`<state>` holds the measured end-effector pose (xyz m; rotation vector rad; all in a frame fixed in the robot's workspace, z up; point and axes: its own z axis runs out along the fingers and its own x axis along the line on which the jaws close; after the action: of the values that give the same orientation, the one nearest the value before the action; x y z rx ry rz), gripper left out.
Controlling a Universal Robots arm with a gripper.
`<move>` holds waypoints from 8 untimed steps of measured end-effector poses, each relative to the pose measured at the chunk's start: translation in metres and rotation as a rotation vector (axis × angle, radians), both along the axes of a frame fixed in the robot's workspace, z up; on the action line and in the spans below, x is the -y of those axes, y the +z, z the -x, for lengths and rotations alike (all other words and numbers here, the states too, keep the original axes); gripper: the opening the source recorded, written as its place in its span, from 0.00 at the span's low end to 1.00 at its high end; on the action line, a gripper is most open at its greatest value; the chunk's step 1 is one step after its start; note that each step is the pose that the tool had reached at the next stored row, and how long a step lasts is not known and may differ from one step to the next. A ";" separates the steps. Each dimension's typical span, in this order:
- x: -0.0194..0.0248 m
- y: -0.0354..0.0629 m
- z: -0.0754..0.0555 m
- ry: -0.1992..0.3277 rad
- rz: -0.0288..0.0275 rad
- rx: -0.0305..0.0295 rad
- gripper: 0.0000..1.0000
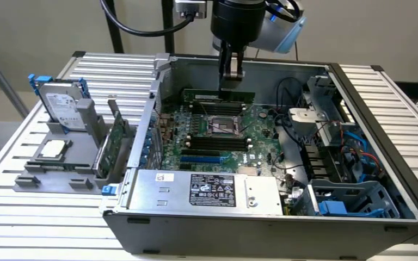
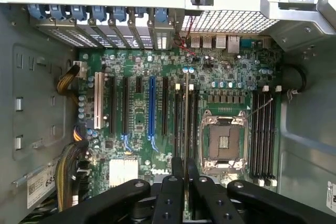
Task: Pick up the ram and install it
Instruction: 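Insert the ram into the slot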
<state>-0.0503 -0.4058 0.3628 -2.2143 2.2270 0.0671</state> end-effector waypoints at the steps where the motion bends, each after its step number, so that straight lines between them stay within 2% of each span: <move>1: 0.0000 0.0000 0.000 0.000 0.0001 0.0000 0.00; 8: 0.0000 0.0000 0.000 0.000 0.0000 0.0000 0.00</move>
<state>-0.0503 -0.4058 0.3628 -2.2143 2.2270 0.0671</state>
